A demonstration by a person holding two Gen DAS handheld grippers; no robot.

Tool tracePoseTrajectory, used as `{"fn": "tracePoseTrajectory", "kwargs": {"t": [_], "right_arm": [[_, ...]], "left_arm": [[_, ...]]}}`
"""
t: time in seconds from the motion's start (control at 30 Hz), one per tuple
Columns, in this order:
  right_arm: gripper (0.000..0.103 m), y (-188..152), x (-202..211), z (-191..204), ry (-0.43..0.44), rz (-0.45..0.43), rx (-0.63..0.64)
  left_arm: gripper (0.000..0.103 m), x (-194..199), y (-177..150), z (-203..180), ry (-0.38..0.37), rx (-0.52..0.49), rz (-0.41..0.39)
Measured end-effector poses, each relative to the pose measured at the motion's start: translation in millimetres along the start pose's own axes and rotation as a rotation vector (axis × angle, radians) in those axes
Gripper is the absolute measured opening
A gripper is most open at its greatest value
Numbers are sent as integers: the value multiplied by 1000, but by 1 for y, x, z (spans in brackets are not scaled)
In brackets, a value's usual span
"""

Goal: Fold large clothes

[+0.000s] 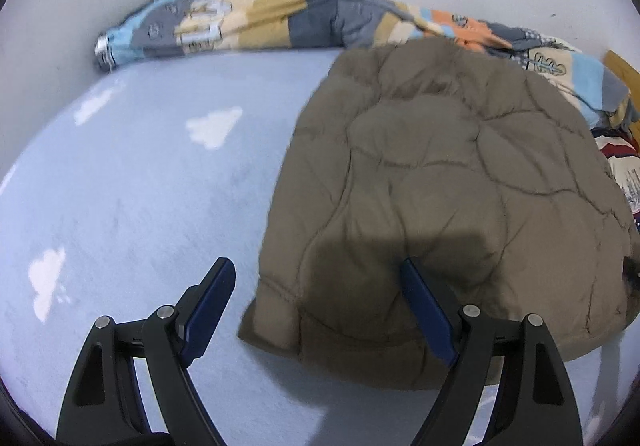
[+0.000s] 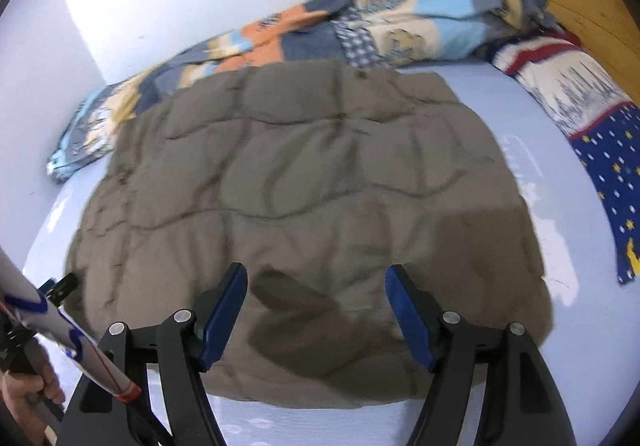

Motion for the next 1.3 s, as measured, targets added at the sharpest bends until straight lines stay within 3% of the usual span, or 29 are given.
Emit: {"fn": "tracePoseTrajectory", "kwargs": {"t": [0.07, 0.17, 0.3, 0.4, 0.6, 0.83, 1.03, 1.13, 1.3], "right_arm": [[76, -8, -16, -6, 24, 56, -42], [78, -7, -18, -9, 35, 68, -46], [78, 5, 5, -18, 72, 19, -99], [78, 12, 19, -32, 46, -19, -132], [78, 19, 37, -71, 30, -37, -231], [86, 4, 37, -124, -9, 15, -350], [90, -26, 29, -177, 48, 55, -567], [90, -46, 18, -200, 146, 73, -742], [91, -58, -5, -185, 288, 104, -808]], "left_arm": [[84, 0, 0, -2, 0, -18, 5], [84, 7, 6, 0, -18, -15, -2], [84, 26, 24, 27, -50, 94, -35], [84, 33, 28, 53, -78, 189, -28], [84, 27, 23, 85, -146, 342, 42], [84, 6, -3, 69, -288, 452, 148], [84, -2, -27, 57, -301, 559, 149], [84, -3, -34, 55, -313, 589, 141], [84, -7, -48, 57, -354, 687, 108]]}}
Point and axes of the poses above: each gripper's, at about its wrist camera, not at the fingertips, and x roughly against the way its jaws point, z to its left, y to its top, the point moved 5 cm from there along -x, roughly the way its jaws point, and after that the axes turned 5 degrees about -y, right-handed, at the moved point
